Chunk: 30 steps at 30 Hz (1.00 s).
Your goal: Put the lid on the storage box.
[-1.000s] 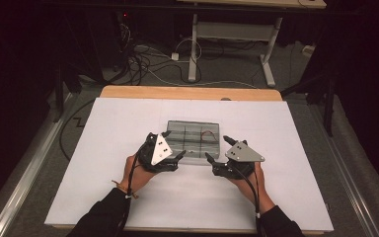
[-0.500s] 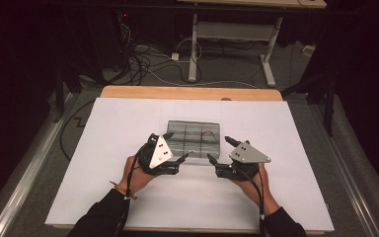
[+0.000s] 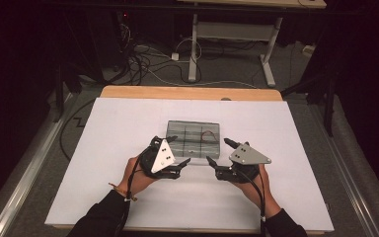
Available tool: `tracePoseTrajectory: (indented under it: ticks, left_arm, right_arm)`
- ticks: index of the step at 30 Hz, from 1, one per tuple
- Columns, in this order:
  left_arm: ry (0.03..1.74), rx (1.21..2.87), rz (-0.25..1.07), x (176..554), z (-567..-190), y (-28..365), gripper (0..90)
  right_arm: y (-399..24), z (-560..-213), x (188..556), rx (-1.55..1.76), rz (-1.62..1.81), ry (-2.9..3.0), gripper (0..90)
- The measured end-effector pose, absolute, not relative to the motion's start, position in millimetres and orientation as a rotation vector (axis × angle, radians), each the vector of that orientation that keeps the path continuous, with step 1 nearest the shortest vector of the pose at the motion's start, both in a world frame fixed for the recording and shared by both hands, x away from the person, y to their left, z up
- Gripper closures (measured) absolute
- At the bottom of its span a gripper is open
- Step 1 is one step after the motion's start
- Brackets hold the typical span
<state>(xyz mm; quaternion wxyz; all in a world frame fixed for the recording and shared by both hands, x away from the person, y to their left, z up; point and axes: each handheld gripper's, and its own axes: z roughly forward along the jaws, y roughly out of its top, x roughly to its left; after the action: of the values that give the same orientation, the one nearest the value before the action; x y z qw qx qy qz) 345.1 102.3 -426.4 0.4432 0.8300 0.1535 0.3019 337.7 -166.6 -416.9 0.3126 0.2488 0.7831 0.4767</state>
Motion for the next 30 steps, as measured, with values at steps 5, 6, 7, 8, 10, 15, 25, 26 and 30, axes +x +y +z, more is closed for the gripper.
tracePoseTrajectory:
  ticks: [5, 6, 7, 8, 10, 15, 25, 26, 30]
  left_arm:
    - [0.37, 2.063, 0.747, 342, -426, 102, 21.4]
    - [0.367, 2.066, 0.745, 341, -427, 102, 21.4]
    - [0.364, 2.072, 0.752, 340, -428, 103, 21.4]
    - [0.364, 2.075, 0.753, 339, -428, 104, 21.4]
    - [0.365, 2.071, 0.748, 338, -428, 106, 21.4]
    - [0.358, 2.065, 0.75, 334, -426, 107, 21.4]
    - [0.345, 2.06, 0.75, 329, -425, 114, 21.4]
    - [0.343, 2.062, 0.754, 328, -425, 115, 21.4]
    - [0.342, 2.055, 0.76, 325, -423, 119, 21.5]
  right_arm:
    - [-165, -417, 336, 0.641, 1.236, 2.063, 21.9]
    - [-165, -417, 336, 0.64, 1.234, 2.063, 21.9]
    - [-165, -417, 336, 0.638, 1.232, 2.067, 21.9]
    - [-166, -418, 335, 0.635, 1.225, 2.068, 21.9]
    - [-167, -419, 334, 0.633, 1.211, 2.071, 21.8]
    - [-170, -417, 331, 0.634, 1.209, 2.071, 21.8]
    - [-176, -412, 322, 0.62, 1.159, 2.08, 22.1]
    - [-177, -411, 322, 0.621, 1.16, 2.078, 22.1]
    - [-180, -410, 319, 0.625, 1.164, 2.072, 22.1]
